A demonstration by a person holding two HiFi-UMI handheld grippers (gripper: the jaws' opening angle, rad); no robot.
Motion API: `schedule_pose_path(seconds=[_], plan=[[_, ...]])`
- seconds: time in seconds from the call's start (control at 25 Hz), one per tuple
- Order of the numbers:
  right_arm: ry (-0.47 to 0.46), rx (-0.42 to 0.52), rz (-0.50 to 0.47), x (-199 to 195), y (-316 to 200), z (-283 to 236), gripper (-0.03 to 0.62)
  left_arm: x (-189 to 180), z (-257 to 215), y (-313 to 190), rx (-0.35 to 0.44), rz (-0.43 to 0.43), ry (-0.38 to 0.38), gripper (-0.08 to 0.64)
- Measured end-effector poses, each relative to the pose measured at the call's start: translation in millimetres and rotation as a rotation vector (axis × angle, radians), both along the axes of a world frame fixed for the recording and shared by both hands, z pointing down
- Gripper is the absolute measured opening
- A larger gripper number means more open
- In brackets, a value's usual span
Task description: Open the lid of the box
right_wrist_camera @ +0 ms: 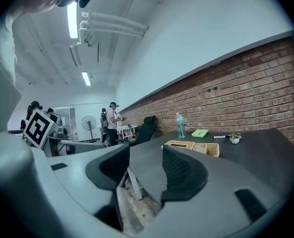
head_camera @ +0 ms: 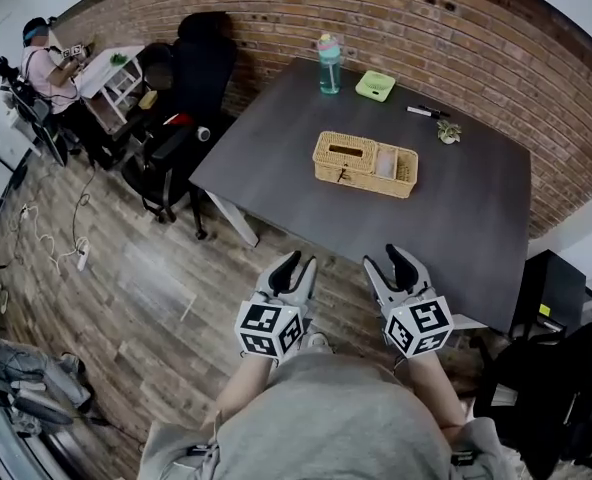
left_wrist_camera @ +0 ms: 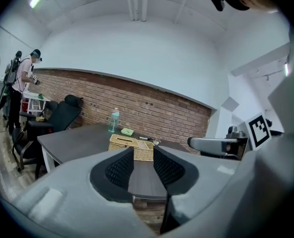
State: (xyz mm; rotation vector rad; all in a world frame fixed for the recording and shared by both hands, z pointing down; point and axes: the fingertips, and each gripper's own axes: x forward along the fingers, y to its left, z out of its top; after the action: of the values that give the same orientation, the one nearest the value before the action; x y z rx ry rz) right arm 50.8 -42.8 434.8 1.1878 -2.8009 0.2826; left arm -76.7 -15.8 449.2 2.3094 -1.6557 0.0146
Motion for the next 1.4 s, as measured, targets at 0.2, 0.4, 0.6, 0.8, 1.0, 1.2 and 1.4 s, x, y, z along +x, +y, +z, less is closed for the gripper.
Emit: schedule_pose_path(seconds=[0.2, 0.4, 0.6, 0.8, 1.0, 1.2, 1.4], plan=[[0.010, -0.012, 0.025, -14, -29, 3, 0.197, -14, 2, -29, -0.002, 0.025, -0.010, 0.120], [0.024, -0.023, 0.050, -25, -48, 9, 0.201, -25, 6, -48, -0.003, 0.053, -0.006, 0.120], [0.038, -0.022, 0.069, -33, -61, 14, 0.212, -35, 10, -63, -0.007, 0.062, 0.007, 0.120], [0.062, -0.030, 0.080, -37, -71, 20, 0.218, -43, 13, -73, -0.011, 0.057, 0.021, 0.120], [0.086, -0.032, 0.087, -36, -88, 24, 0.227, -47, 18, -81, -0.027, 0.051, 0.020, 0.120], [0.109, -0.032, 0.084, -35, -113, 35, 0.227, -51, 27, -94, -0.039, 0.037, 0.022, 0.120], [0.140, -0.040, 0.089, -35, -145, 47, 0.227, -57, 33, -117, -0.052, 0.027, 0.021, 0.120]])
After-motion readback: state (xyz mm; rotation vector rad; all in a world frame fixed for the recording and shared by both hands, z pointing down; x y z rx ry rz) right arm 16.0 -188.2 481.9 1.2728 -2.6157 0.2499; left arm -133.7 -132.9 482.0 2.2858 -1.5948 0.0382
